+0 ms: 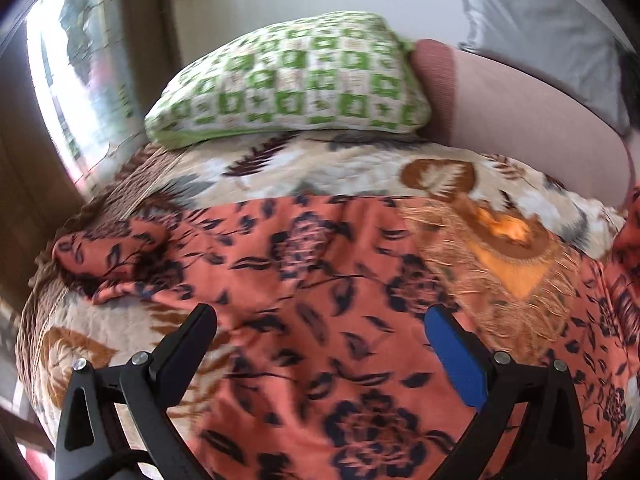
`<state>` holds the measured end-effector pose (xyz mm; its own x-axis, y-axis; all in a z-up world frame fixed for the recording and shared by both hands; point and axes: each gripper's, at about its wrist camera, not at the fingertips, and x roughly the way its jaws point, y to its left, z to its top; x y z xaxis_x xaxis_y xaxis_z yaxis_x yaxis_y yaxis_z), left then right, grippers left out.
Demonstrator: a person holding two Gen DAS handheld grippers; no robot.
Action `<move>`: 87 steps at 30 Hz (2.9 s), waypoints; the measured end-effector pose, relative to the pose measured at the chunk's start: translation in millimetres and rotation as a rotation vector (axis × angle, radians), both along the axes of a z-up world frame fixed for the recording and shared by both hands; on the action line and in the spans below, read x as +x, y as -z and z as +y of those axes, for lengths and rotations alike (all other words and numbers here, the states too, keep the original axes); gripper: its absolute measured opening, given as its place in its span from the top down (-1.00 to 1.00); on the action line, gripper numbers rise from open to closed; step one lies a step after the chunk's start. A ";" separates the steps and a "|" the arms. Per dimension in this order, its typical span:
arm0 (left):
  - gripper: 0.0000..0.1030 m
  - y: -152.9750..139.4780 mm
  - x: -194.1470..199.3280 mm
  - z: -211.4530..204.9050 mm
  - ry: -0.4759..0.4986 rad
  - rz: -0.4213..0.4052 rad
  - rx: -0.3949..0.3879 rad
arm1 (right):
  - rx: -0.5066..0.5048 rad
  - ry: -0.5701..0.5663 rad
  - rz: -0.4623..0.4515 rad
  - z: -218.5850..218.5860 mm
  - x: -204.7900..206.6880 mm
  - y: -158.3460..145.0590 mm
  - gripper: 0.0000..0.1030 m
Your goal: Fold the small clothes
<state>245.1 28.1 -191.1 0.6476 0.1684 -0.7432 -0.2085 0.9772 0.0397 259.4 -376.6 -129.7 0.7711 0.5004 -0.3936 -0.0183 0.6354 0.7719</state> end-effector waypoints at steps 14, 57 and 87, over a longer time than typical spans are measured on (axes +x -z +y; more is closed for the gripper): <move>-1.00 11.1 6.0 66.2 -0.129 0.015 -0.065 | -0.058 -0.331 0.350 203.8 34.6 119.8 0.24; 0.89 32.7 29.0 -43.6 0.185 -0.013 -0.064 | -0.804 -0.009 0.200 64.1 -37.4 78.7 0.08; -0.34 -5.7 24.0 17.9 0.081 -0.042 -0.087 | -0.852 0.028 0.159 72.2 -37.4 77.3 0.07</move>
